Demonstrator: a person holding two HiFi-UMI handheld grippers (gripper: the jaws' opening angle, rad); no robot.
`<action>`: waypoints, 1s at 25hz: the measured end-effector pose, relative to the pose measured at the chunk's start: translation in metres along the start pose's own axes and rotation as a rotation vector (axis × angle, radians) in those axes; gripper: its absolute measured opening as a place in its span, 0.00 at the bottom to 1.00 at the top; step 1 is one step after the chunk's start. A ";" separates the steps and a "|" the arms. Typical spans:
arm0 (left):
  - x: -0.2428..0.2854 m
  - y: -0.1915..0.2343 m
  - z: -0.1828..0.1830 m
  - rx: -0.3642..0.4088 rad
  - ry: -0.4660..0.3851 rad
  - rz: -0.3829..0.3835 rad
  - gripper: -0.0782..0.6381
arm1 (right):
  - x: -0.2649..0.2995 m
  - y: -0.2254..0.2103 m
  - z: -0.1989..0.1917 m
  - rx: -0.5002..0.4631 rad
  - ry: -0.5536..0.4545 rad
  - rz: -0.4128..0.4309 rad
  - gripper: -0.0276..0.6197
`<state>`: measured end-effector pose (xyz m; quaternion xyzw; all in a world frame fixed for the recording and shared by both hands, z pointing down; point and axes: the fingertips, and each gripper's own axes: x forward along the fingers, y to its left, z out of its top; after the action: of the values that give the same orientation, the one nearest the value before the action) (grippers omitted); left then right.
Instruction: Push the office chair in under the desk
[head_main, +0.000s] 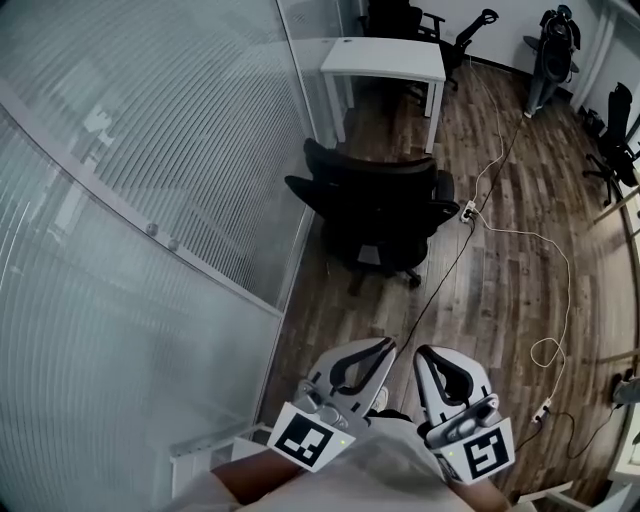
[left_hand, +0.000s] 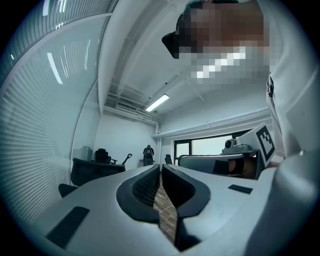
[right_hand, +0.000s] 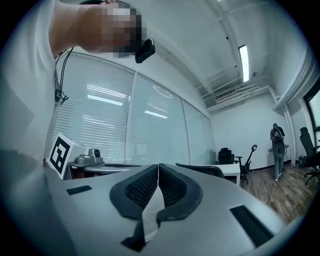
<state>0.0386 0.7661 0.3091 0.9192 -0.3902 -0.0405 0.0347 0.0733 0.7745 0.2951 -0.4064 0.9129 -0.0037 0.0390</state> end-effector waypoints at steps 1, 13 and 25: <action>0.003 -0.003 0.000 0.002 -0.002 0.003 0.17 | -0.003 -0.003 -0.001 -0.009 0.003 0.009 0.09; 0.023 -0.009 -0.008 0.010 0.007 0.016 0.17 | -0.007 -0.025 -0.011 -0.031 0.017 0.042 0.09; 0.042 0.036 -0.003 0.020 -0.005 0.028 0.17 | 0.040 -0.040 -0.014 -0.038 0.031 0.050 0.09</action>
<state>0.0418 0.7108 0.3137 0.9139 -0.4034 -0.0384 0.0254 0.0753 0.7180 0.3080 -0.3841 0.9231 0.0081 0.0173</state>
